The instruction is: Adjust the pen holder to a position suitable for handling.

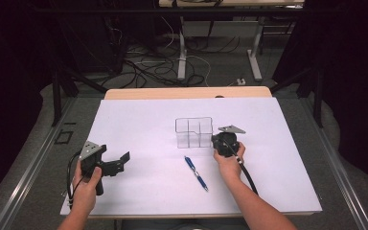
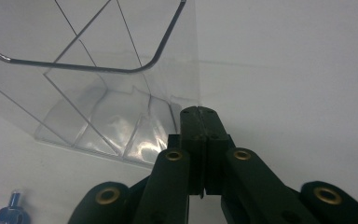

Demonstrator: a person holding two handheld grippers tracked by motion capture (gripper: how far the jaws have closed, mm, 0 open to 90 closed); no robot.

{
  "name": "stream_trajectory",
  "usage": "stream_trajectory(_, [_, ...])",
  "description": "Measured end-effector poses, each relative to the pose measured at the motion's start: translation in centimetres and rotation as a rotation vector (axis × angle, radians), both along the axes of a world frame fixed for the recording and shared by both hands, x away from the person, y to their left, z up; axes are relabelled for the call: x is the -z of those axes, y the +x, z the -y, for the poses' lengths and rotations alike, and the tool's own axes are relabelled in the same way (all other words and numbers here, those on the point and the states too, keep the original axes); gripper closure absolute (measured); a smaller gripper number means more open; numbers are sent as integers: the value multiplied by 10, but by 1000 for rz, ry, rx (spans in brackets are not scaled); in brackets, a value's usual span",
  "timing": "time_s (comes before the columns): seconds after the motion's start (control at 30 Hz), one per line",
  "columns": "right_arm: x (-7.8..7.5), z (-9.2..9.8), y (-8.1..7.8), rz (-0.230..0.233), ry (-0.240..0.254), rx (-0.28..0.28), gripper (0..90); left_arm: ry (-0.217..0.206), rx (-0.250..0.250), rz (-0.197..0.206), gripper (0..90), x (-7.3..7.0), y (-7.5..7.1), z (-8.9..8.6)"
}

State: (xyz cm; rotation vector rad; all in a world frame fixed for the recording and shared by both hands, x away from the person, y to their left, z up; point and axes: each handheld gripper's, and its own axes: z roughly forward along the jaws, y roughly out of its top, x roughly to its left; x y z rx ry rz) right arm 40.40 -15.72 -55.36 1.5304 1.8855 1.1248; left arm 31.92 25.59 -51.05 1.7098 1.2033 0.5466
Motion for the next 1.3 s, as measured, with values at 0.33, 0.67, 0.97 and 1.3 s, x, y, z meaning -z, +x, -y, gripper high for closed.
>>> stream_trajectory(0.33, [1,-8,2,-1,4,-9,900,-1,0,-2,8,0,0,1])
stream_trajectory(0.67, [0,-9,2,9,-7,-19,880,-1,-1,-4,11,0,0,0])
stream_trajectory(0.97, [-14,0,-5,39,-30,-27,761,-6,-2,-8,12,1,0,1])
stream_trajectory(1.3, [-33,9,-18,46,-20,-54,587,-12,-4,-7,14,1,0,0])
